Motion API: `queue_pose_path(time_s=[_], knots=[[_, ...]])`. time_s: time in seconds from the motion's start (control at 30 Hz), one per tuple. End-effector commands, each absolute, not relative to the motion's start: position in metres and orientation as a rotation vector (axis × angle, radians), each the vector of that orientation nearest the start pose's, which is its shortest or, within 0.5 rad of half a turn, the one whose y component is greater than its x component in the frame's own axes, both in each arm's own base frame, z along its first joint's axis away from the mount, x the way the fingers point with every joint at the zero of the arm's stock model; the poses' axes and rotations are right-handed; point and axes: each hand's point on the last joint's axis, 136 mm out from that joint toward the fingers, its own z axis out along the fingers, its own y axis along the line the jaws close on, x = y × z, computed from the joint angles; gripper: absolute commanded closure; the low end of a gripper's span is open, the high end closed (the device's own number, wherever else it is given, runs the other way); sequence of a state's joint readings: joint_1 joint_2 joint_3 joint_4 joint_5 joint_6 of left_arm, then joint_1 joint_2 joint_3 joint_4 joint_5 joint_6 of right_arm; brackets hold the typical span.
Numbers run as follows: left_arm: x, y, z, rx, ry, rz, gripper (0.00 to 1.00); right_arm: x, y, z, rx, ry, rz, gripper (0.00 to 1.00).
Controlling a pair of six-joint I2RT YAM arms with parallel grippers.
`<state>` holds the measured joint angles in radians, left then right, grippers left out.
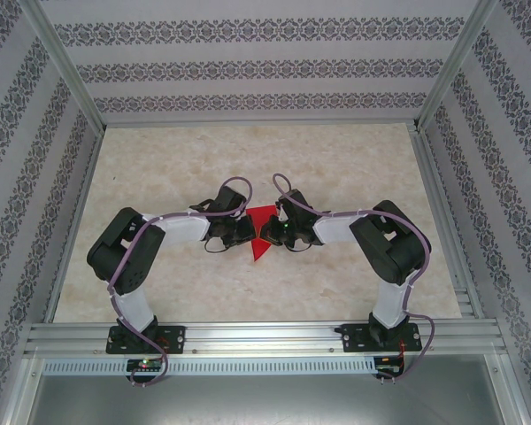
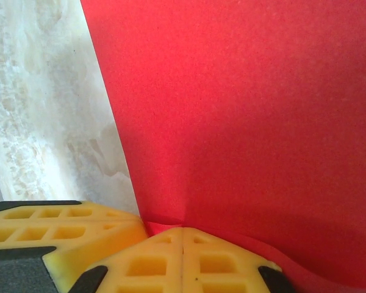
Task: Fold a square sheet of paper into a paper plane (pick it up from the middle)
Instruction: Third fold the triangle at the center of the table.
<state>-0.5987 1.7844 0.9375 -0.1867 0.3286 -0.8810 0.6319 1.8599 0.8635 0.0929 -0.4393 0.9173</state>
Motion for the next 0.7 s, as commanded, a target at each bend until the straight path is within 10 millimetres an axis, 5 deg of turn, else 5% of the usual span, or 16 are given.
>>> queue_pose_path(time_s=[0.0,0.37,0.67], knots=[[0.309,-0.280,0.029,-0.248,2.799,-0.868,0.97,0.288,0.292,-0.012,0.225,2.830,1.008,0.97],[0.302,-0.278,0.013,-0.249,2.862,-0.824,0.97,0.290,0.293,-0.006,0.223,2.813,1.035,0.97],[0.286,-0.248,-0.014,-0.310,2.934,-0.614,0.99,0.292,0.303,0.064,0.014,2.603,1.238,0.93]])
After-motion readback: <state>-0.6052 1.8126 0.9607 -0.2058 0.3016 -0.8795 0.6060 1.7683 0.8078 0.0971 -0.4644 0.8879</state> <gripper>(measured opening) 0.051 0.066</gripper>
